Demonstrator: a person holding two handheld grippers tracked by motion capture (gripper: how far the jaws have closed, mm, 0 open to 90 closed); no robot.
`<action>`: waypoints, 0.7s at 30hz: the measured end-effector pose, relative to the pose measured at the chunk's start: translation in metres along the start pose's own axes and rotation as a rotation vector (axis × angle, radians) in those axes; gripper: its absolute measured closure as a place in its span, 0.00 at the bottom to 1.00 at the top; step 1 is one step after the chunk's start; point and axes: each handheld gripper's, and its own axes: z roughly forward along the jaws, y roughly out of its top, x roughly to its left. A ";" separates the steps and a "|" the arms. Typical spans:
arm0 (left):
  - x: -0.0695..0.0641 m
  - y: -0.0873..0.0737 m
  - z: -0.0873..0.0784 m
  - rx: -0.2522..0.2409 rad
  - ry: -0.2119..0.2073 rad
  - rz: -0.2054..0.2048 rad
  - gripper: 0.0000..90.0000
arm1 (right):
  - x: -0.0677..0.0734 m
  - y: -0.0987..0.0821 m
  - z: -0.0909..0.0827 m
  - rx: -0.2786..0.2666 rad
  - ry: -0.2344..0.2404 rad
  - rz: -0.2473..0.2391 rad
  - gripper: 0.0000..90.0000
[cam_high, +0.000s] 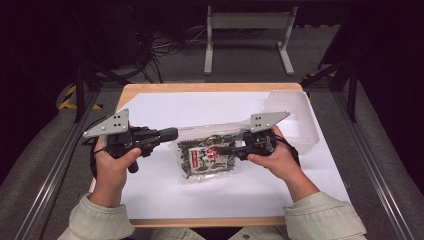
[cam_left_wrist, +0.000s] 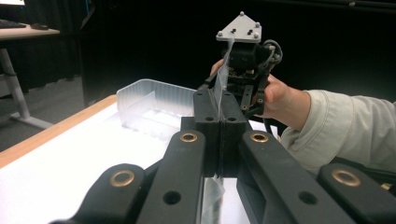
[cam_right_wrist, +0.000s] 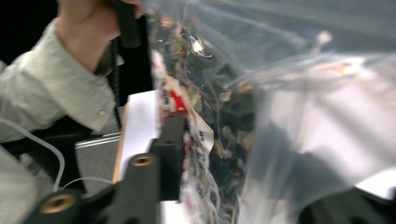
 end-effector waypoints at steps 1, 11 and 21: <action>0.001 0.000 0.000 0.001 0.000 -0.003 0.99 | 0.001 0.001 0.000 0.002 -0.003 -0.017 0.75; 0.004 -0.001 -0.002 0.012 -0.005 -0.016 0.99 | 0.005 0.003 -0.002 0.030 0.069 -0.029 0.84; 0.007 0.000 -0.004 0.063 -0.016 -0.035 0.83 | 0.006 0.004 -0.008 0.050 0.067 -0.013 0.85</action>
